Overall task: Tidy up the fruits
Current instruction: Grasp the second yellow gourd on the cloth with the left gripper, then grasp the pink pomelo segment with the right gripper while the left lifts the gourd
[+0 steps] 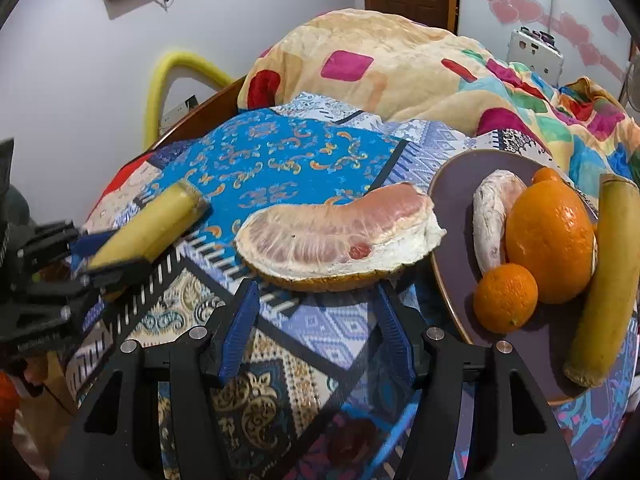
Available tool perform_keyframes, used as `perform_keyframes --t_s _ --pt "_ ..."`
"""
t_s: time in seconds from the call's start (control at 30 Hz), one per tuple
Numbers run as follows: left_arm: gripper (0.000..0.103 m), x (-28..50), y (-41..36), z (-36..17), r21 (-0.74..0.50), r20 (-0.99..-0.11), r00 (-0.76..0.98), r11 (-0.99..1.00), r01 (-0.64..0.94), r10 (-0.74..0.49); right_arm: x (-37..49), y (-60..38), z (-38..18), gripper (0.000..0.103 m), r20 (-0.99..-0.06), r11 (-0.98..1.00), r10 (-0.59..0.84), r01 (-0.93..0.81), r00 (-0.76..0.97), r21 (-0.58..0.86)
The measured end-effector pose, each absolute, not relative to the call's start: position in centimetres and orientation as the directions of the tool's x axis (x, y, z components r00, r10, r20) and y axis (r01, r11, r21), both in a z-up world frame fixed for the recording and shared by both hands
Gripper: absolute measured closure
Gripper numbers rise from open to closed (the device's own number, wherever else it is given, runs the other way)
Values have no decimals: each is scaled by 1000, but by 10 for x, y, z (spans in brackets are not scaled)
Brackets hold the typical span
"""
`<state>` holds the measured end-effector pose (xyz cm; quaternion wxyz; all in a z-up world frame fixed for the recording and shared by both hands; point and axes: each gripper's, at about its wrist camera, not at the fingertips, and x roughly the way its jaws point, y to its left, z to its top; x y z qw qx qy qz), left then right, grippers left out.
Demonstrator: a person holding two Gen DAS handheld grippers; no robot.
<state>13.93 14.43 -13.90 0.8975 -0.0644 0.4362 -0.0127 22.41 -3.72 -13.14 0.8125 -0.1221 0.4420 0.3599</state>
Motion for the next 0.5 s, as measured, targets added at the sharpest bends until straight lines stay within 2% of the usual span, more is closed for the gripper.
perform_keyframes --t_s 0.27,0.33,0.5 --pt "65 143 142 -141 -98 -773 631 995 -24 -60 237 -16 -131 42 -815 718 472 -683 335 135" --pt "65 145 143 -141 -96 -773 631 995 -22 -60 241 -13 -131 35 -818 721 474 -678 327 147" --pt "64 146 145 -142 -96 -767 639 995 -15 -64 250 -4 -131 26 -822 734 477 -656 311 178"
